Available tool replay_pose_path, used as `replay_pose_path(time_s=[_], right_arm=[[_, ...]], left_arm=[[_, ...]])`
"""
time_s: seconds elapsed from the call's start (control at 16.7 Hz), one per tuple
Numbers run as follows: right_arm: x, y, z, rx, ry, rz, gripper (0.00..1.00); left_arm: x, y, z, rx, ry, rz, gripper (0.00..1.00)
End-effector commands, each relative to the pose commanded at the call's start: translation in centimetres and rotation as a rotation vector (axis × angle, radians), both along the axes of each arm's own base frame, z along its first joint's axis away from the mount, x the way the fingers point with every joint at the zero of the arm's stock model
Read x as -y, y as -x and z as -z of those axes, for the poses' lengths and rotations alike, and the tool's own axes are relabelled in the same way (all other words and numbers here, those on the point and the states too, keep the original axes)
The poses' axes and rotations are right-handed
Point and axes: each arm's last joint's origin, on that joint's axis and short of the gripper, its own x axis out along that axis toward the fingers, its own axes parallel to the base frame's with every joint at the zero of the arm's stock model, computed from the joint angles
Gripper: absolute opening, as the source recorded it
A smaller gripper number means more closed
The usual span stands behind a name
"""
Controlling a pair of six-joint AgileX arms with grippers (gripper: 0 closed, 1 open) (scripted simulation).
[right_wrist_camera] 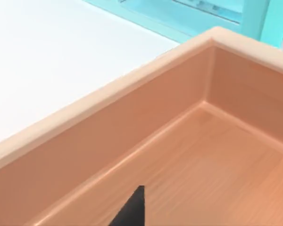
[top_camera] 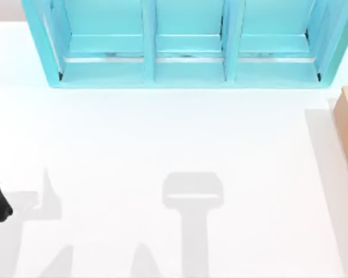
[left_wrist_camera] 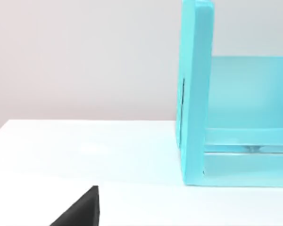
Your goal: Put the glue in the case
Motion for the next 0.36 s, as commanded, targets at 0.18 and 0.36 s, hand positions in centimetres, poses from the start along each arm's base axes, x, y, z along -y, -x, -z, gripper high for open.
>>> replay_pose_path(time_s=[0.18,0.36], right_arm=[[0.0,0.0,0.0,0.0,0.0,0.0,1.0],[0.0,0.0,0.0,0.0,0.0,0.0,1.0]], left_arm=[[0.0,0.0,0.0,0.0,0.0,0.0,1.0],[0.0,0.0,0.0,0.0,0.0,0.0,1.0]])
